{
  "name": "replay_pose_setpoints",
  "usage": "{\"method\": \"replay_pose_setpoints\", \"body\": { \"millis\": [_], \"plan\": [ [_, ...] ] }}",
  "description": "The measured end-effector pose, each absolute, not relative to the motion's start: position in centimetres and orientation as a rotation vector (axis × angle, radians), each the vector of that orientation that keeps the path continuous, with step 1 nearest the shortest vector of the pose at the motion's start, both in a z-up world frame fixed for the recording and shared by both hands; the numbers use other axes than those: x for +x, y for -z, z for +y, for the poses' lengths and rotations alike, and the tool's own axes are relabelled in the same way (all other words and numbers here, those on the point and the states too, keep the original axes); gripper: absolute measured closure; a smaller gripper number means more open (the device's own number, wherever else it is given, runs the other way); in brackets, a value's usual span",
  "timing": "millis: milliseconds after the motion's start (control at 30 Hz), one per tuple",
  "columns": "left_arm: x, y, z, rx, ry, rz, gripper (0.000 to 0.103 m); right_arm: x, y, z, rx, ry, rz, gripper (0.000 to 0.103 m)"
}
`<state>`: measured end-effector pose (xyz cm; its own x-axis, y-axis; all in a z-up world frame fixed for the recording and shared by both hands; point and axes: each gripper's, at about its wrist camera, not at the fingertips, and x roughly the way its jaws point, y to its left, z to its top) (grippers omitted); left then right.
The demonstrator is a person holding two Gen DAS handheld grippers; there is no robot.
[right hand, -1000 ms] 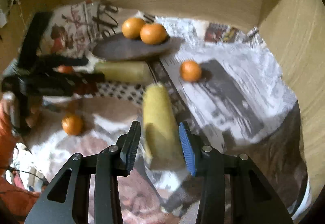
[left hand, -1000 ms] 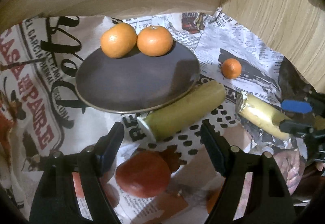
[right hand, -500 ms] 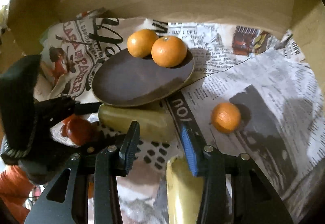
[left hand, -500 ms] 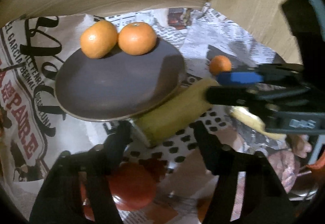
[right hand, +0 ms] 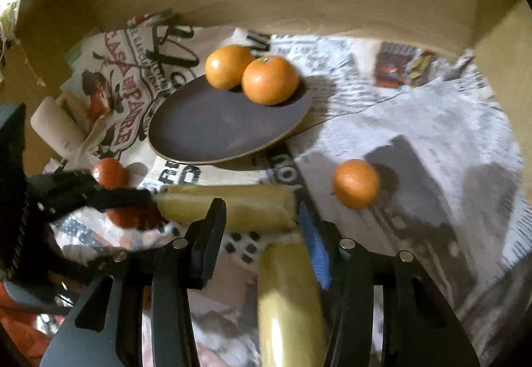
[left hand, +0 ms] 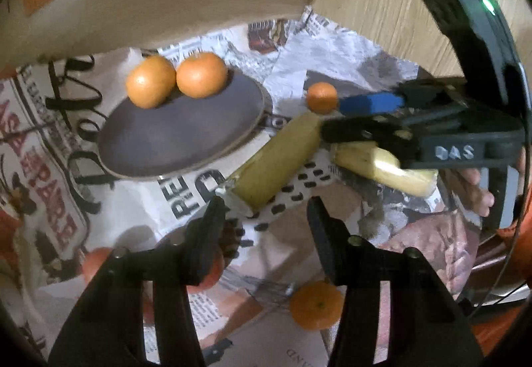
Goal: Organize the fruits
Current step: 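Grasp a yellow corn cob with the right gripper and lift it, then lower the left tool onto the other corn cob while the right tool holds its cob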
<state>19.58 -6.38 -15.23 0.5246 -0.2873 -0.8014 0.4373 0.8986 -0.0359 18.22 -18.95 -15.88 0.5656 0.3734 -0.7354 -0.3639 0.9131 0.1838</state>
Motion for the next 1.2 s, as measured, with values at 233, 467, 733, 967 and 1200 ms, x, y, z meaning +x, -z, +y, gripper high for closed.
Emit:
{"method": "replay_pose_setpoints", "body": {
  "millis": [233, 467, 733, 967, 1200],
  "plan": [
    [21.9, 15.6, -8.4, 0.191, 0.469, 0.953, 0.051, 14.9, 15.6, -21.4, 0.023, -0.366, 0.821, 0.057],
    [22.8, 16.2, -9.6, 0.203, 0.484, 0.966, 0.051, 13.9, 17.6, -21.8, 0.035, -0.366, 0.867, 0.057],
    [22.2, 15.5, -8.1, 0.2, 0.409, 0.954, 0.051, 15.0, 16.3, -20.2, 0.002, -0.401, 0.824, 0.057],
    [22.4, 16.7, -6.4, 0.164, 0.378, 0.987, 0.051, 17.8, 15.2, -19.0, 0.001, -0.408, 0.808, 0.057],
    [23.6, 17.8, -6.8, 0.138, 0.384, 0.998, 0.051, 21.4, 16.8, -18.6, 0.04, -0.399, 0.892, 0.057]
  ]
}}
